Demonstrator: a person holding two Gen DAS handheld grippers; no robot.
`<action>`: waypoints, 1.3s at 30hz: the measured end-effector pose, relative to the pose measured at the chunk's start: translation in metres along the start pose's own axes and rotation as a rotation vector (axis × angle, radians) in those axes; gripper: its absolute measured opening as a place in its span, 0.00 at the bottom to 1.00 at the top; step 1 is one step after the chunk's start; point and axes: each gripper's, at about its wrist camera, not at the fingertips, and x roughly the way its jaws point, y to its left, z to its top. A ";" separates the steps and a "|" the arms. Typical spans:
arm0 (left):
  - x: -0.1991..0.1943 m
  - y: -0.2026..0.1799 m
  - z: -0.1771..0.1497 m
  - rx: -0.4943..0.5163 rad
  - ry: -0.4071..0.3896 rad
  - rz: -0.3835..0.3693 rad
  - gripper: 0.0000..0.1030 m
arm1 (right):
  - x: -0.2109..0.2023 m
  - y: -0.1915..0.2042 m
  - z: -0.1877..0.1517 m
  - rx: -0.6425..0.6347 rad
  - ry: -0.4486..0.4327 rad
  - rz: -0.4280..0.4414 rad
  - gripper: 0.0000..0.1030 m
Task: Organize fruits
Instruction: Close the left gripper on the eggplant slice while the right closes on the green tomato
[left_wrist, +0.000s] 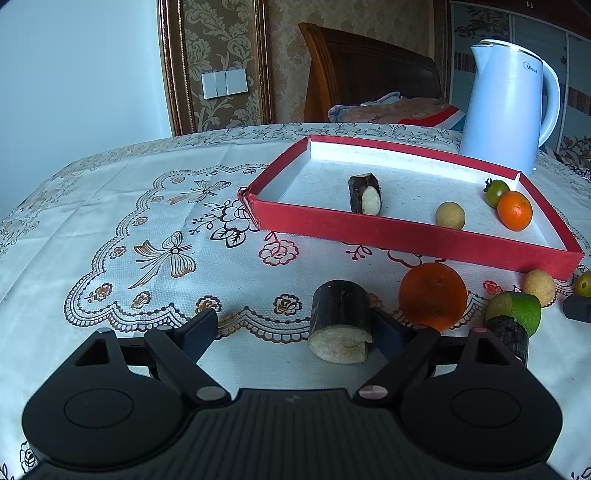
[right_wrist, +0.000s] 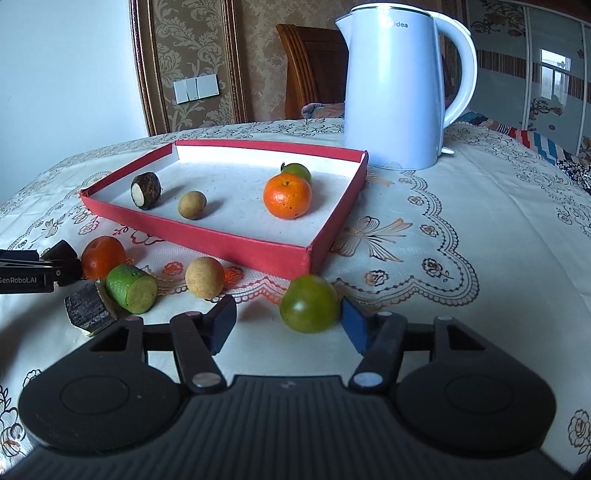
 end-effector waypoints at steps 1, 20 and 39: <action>0.000 0.000 0.000 0.001 -0.001 0.000 0.86 | 0.000 0.000 0.000 -0.001 0.000 -0.001 0.59; -0.006 -0.005 -0.001 0.030 -0.022 -0.018 0.55 | 0.000 -0.001 0.000 0.006 -0.016 -0.005 0.31; -0.015 -0.005 -0.001 0.027 -0.072 -0.040 0.32 | -0.007 0.000 -0.001 -0.002 -0.059 -0.018 0.31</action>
